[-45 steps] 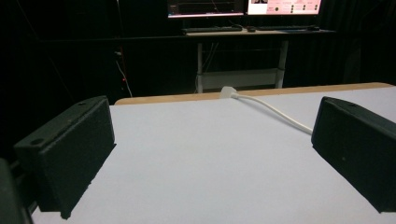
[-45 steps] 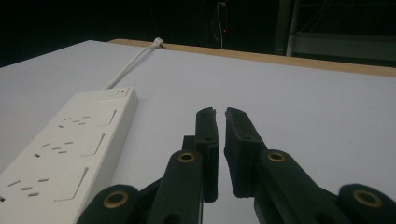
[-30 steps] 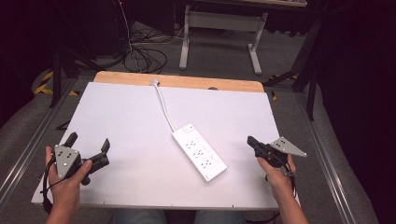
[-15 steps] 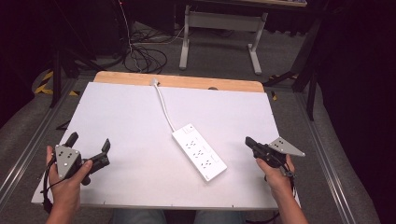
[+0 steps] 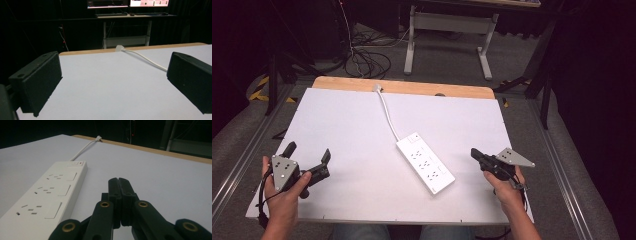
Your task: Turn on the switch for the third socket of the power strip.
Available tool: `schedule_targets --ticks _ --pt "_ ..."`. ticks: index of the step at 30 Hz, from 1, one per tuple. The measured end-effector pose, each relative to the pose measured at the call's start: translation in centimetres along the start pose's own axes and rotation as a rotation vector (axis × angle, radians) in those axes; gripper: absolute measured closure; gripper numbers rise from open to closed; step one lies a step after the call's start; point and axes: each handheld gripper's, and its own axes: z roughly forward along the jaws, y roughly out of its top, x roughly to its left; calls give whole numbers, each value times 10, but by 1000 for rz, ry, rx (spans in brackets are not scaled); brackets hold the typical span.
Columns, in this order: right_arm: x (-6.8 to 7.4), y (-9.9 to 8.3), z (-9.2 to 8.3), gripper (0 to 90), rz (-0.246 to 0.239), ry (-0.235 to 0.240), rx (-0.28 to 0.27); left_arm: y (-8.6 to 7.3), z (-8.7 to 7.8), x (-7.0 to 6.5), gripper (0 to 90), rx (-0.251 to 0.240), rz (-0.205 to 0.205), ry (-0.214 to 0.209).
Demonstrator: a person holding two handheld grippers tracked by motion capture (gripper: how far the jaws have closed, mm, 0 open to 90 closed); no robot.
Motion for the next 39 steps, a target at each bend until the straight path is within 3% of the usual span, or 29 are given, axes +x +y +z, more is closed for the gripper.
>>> schedule_targets --ticks 39 --pt "16 2 16 898 -42 81 36 -1 1 -1 4 13 6 -7"
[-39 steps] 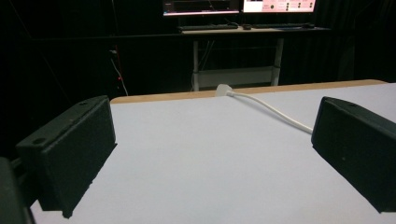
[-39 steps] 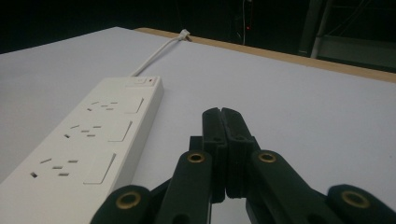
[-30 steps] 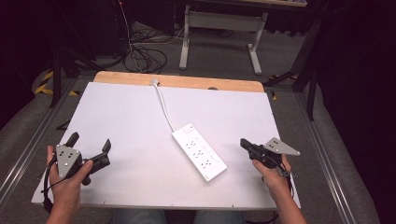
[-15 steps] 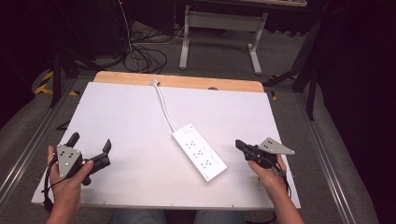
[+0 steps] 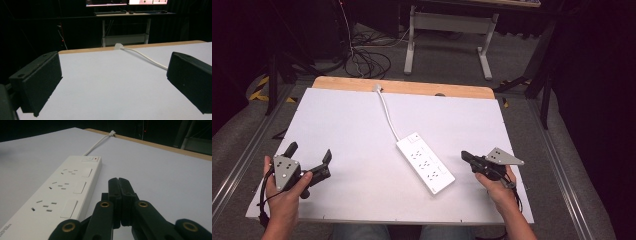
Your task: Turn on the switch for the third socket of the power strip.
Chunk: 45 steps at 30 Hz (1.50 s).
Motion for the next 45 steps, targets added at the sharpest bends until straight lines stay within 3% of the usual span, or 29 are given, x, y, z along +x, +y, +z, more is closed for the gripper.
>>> schedule_targets --ticks 29,45 --pt "5 -1 6 897 -18 48 38 -1 1 -1 9 6 0 -13" --pt "10 -2 10 895 -42 104 48 -1 1 -2 9 6 3 -13"
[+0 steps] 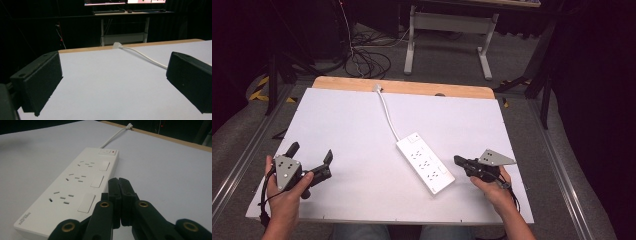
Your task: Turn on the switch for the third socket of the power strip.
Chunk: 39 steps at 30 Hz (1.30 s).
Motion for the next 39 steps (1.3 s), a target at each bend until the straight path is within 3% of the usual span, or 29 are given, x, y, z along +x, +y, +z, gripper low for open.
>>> schedule_targets --ticks 39 --pt "6 2 6 895 -20 66 8 0 -1 1 10 3 0 5"
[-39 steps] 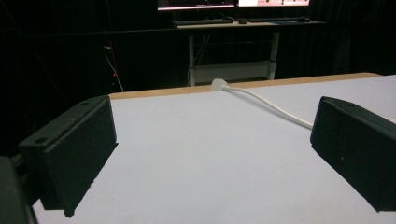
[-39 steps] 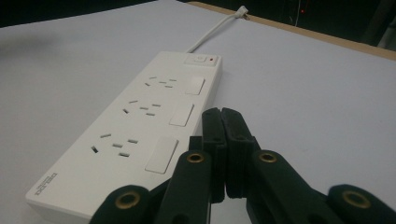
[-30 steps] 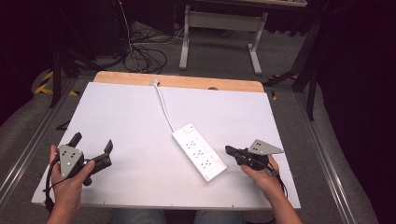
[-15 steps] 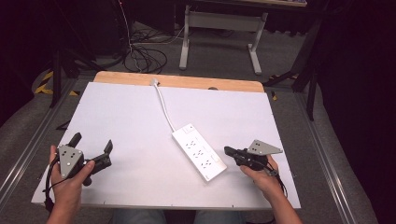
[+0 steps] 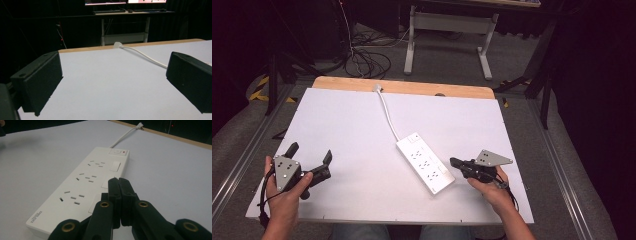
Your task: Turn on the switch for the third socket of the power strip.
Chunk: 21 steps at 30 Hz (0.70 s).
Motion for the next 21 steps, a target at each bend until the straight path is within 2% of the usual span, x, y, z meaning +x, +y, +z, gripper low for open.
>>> schedule_targets --ticks 21 --pt "6 3 10 894 -23 38 26 0 -1 0 11 -1 -1 0"
